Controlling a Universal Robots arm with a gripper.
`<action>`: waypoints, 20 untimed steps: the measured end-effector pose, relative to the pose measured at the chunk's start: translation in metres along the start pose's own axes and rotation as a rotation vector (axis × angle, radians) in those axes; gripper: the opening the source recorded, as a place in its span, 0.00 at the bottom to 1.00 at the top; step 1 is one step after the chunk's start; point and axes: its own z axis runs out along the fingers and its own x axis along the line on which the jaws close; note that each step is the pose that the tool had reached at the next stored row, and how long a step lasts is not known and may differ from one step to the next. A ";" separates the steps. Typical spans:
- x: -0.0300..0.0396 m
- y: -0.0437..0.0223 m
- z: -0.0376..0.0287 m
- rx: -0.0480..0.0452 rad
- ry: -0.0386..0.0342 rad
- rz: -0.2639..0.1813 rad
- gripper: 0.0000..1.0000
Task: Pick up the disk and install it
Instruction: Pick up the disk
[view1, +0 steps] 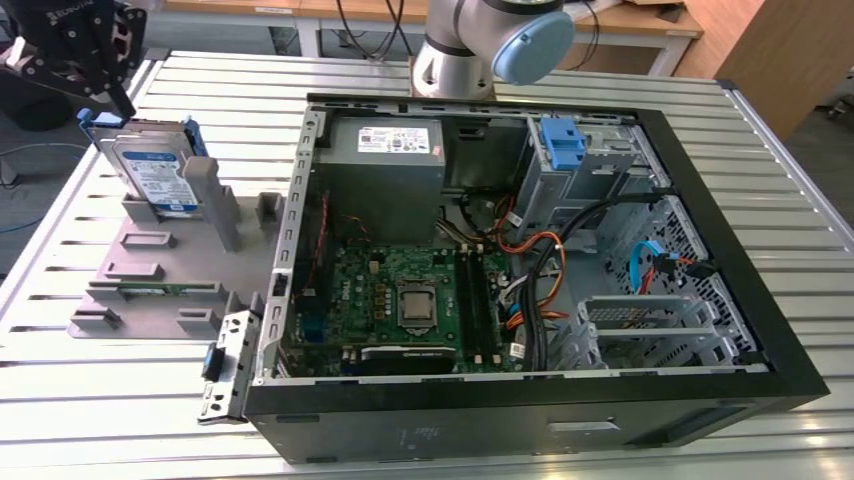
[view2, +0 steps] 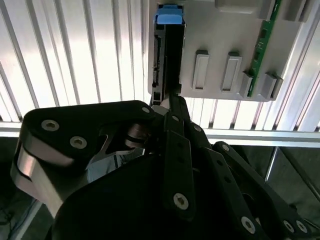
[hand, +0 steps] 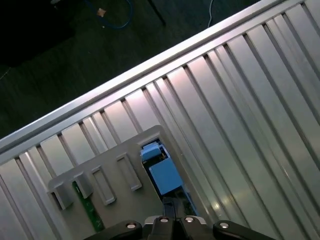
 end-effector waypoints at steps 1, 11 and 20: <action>0.0000 0.0000 0.0001 -0.0005 0.0007 -0.018 0.11; 0.0000 -0.0001 0.0008 -0.0057 0.0069 -0.198 0.11; 0.0001 -0.0001 0.0020 -0.0108 0.0123 -0.362 0.11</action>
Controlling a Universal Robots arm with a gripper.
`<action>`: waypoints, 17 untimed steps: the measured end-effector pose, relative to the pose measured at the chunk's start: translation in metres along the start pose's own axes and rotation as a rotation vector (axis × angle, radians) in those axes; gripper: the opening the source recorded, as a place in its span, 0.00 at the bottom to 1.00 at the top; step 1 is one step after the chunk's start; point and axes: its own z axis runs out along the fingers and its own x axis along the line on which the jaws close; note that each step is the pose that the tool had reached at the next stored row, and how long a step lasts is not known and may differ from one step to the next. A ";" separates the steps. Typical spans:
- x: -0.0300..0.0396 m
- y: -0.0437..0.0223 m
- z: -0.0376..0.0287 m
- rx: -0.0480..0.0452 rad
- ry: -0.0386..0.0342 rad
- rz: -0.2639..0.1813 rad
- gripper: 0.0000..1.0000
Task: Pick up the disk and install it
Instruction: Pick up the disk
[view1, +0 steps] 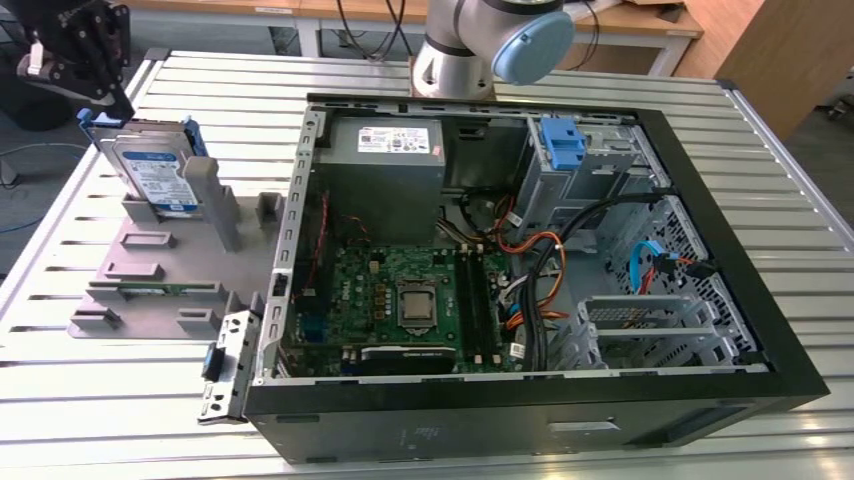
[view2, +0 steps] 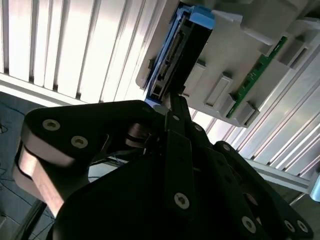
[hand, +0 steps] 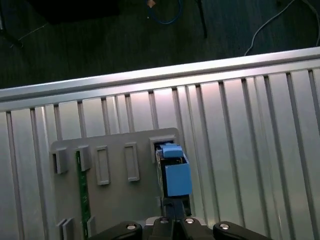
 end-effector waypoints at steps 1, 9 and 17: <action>0.0000 0.0000 0.0001 -0.0005 0.0006 -0.018 0.11; 0.0001 0.0000 0.0011 0.0191 0.0014 -0.116 0.11; -0.0003 -0.0022 0.0024 0.0336 0.0007 -0.150 0.11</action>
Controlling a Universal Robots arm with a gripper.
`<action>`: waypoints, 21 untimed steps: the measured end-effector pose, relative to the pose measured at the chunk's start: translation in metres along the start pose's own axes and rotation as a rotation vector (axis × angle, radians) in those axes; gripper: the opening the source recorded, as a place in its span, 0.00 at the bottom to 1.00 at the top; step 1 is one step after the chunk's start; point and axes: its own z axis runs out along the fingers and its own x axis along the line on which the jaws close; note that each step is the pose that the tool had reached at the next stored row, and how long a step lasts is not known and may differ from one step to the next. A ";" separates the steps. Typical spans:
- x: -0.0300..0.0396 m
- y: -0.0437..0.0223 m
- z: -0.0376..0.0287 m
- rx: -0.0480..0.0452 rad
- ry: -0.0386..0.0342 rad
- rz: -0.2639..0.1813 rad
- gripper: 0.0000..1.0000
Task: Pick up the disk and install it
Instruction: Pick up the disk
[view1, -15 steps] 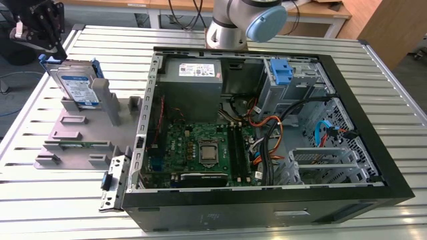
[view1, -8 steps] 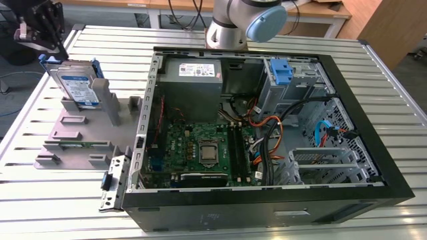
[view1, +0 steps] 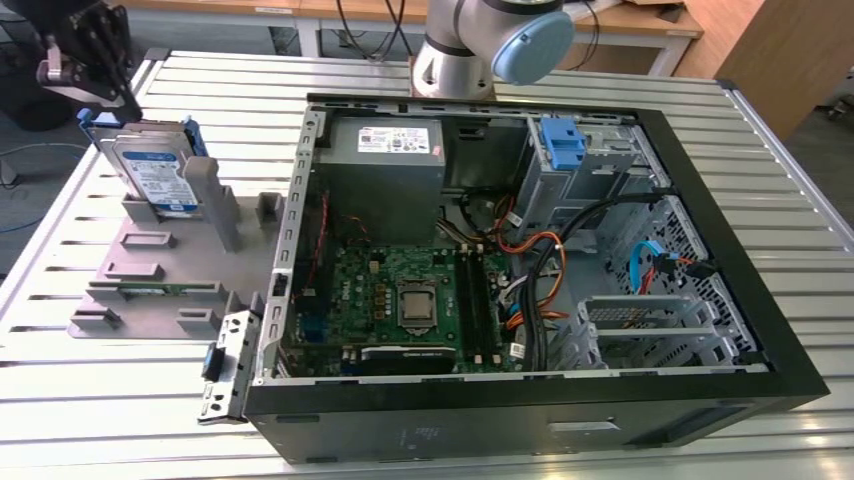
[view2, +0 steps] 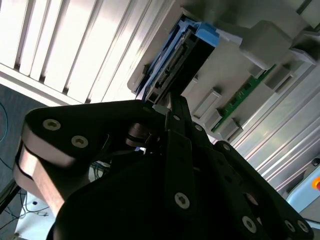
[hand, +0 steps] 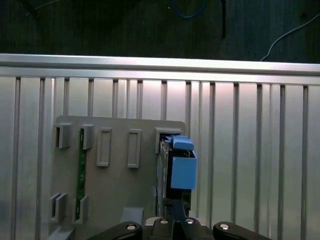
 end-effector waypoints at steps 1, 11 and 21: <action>0.0000 -0.0006 0.0002 0.0000 0.0000 0.000 0.11; -0.0060 -0.0039 0.0023 0.0026 -0.0007 0.010 0.11; -0.0061 -0.0039 0.0024 -0.0063 -0.0007 0.011 0.11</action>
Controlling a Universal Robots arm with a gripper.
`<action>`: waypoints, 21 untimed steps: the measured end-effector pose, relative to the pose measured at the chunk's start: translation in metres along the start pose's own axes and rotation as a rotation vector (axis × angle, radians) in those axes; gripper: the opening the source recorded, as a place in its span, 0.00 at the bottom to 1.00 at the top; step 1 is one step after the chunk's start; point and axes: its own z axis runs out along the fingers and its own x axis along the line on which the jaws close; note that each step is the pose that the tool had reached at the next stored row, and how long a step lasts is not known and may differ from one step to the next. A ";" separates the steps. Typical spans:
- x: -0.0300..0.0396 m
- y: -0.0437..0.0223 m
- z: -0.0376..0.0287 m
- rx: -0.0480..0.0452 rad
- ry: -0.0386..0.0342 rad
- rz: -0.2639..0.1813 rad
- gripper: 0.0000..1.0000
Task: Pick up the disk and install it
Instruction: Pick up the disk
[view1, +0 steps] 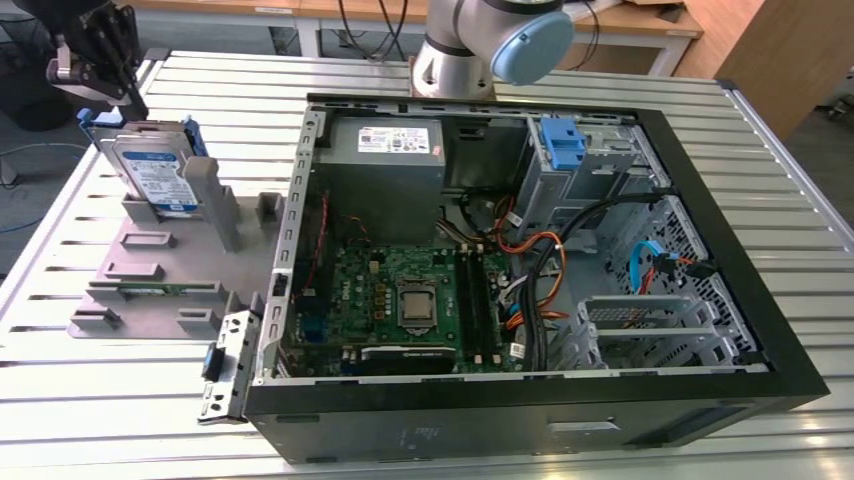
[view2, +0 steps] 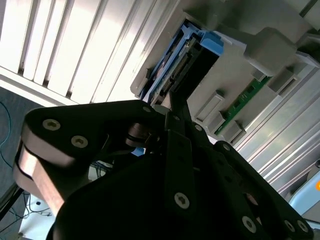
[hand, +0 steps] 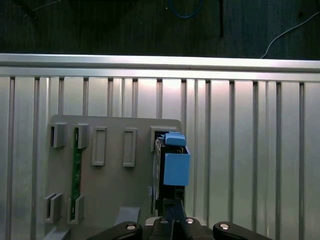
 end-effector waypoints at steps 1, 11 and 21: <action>0.0000 0.0000 0.0000 -0.0002 0.0001 0.000 0.11; 0.0024 0.0000 0.0009 0.0010 0.0000 0.033 0.11; 0.0028 0.0001 0.0018 0.0009 0.0000 0.033 0.11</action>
